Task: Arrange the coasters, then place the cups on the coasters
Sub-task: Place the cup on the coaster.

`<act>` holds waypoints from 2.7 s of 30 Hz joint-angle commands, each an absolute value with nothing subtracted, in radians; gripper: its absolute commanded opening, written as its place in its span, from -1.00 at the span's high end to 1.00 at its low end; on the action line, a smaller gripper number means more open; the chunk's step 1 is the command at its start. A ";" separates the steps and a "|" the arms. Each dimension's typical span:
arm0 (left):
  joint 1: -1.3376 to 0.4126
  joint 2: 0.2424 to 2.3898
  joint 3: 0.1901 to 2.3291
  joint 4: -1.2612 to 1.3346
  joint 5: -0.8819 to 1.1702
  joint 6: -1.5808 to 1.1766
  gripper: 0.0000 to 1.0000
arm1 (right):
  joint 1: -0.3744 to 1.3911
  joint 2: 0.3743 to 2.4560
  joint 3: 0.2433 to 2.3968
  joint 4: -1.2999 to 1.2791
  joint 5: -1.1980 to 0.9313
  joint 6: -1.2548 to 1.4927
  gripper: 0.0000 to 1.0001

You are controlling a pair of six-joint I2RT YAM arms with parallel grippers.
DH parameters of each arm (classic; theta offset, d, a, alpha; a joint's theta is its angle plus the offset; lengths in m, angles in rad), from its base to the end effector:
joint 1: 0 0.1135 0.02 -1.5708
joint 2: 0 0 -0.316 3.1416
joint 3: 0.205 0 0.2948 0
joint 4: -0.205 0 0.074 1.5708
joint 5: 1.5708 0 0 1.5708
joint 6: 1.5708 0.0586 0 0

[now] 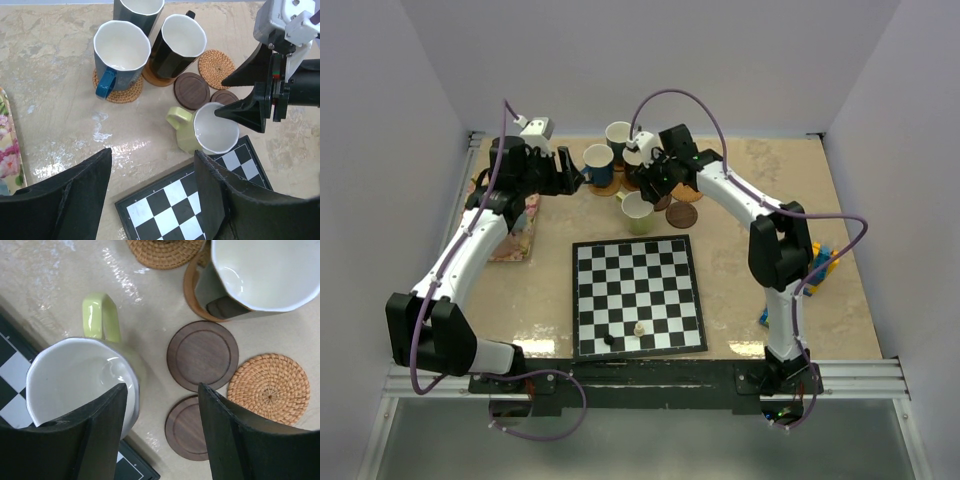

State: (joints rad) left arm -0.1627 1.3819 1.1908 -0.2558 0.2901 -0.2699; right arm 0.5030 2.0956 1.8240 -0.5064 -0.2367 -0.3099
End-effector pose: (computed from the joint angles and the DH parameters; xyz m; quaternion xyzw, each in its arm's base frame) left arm 0.3652 -0.0769 0.3717 0.0321 0.8403 -0.2326 0.4887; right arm 0.4891 0.2848 0.2754 -0.4040 0.8234 0.1454 0.3711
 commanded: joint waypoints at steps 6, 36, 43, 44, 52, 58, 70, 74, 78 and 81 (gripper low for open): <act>-0.152 1.350 1.163 -0.210 0.310 -0.284 -0.42 | 0.509 2.102 1.864 -0.543 -0.293 -0.368 -0.21; -0.152 1.301 1.112 -0.106 0.149 -0.319 -0.42 | 0.511 1.800 1.756 -0.333 -0.322 -0.125 1.00; -0.152 1.302 1.109 -0.068 0.103 -0.322 -0.42 | 0.401 1.617 1.683 -0.184 -0.246 0.110 1.00; -0.152 1.305 1.109 -0.063 0.101 -0.322 -0.42 | 0.385 1.612 1.689 -0.183 -0.206 0.142 1.00; -0.152 1.335 1.131 -0.066 0.046 -0.327 -0.42 | 0.359 1.749 1.905 -0.369 0.099 0.348 1.00; -0.152 1.357 1.147 -0.067 0.026 -0.324 -0.42 | 0.359 1.830 1.983 -0.465 0.287 0.507 1.00; -0.150 1.422 1.215 -0.087 0.029 -0.301 -0.42 | 0.370 1.960 1.962 -0.563 0.523 0.727 1.00; -0.149 1.428 1.218 -0.095 0.032 -0.288 -0.42 | 0.374 2.015 1.993 -0.636 0.567 0.808 1.00; -0.147 1.431 1.223 -0.100 0.032 -0.281 -0.42 | 0.399 2.072 2.052 -0.712 0.618 0.860 1.00; -0.144 1.439 1.224 -0.100 0.038 -0.279 -0.42 | 0.407 2.105 2.074 -0.716 0.620 0.870 1.00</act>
State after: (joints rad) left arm -0.1570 1.4284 1.1751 -0.1219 0.0360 -0.3016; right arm 0.3832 2.1166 1.9804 -0.7277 0.5453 0.7795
